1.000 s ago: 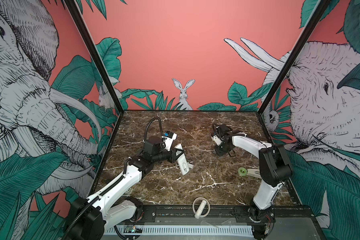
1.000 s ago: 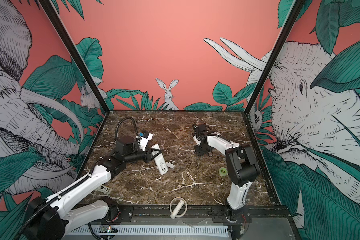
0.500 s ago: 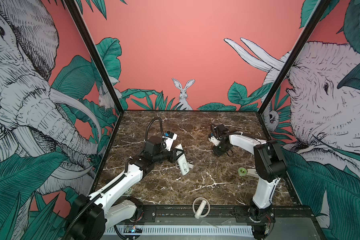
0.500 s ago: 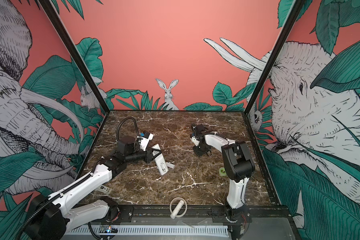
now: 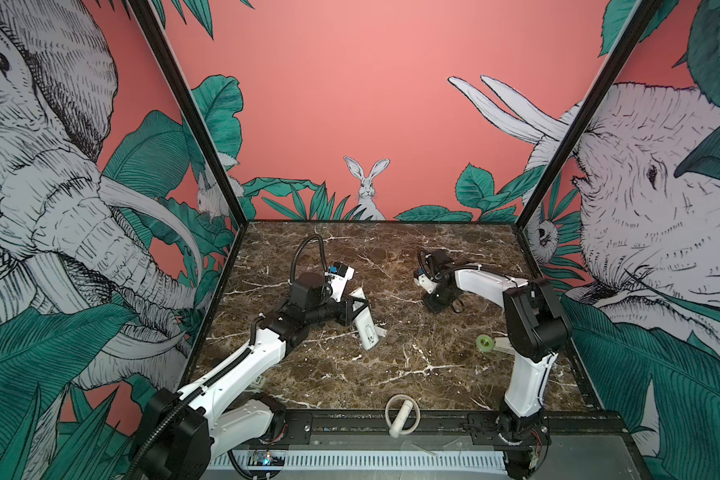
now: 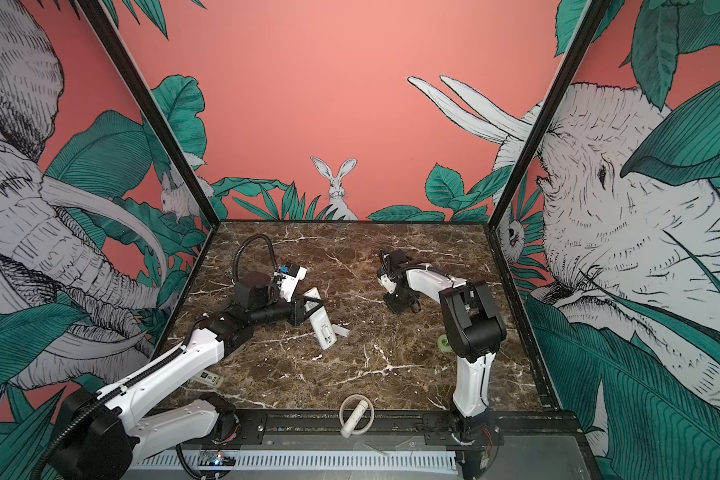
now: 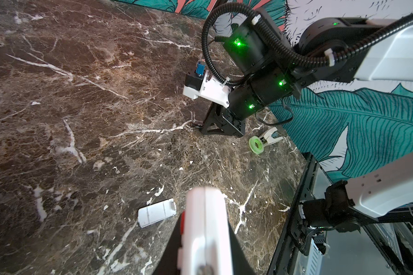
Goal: Load the batteries into the remote control
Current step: 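Grasp one battery upright between the right gripper fingers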
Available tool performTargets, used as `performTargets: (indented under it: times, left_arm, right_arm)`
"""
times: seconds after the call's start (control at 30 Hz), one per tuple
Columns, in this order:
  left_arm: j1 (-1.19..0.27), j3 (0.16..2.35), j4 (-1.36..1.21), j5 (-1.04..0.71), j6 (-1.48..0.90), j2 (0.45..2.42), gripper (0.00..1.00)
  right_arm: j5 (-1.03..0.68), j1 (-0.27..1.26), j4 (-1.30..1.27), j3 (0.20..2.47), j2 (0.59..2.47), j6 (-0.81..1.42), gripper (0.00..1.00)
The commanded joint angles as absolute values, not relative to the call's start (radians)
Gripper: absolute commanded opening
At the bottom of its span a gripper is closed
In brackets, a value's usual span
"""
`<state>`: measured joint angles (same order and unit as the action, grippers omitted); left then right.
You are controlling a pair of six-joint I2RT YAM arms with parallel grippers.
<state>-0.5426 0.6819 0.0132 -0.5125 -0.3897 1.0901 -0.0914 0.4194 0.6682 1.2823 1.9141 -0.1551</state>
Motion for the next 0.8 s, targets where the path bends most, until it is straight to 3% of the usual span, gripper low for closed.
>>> performTargets:
  times: [0.0, 0.33, 0.77]
  left_arm:
    - [-0.543, 0.664, -0.025, -0.510, -0.385, 1.068, 0.00]
    - [-0.534, 0.650, -0.024, -0.507, -0.396, 1.040, 0.00]
    - [-0.457, 0.619, -0.179, -0.636, -0.542, 1.065, 0.00]
  right_arm:
    - [-0.099, 0.439, 0.703, 1.305, 1.946, -0.174, 0.23]
    - [-0.094, 0.497, 0.691, 1.291, 1.874, -0.163, 0.13]
    - [-0.156, 0.613, 0.602, 1.150, 1.609, -0.045, 0.11]
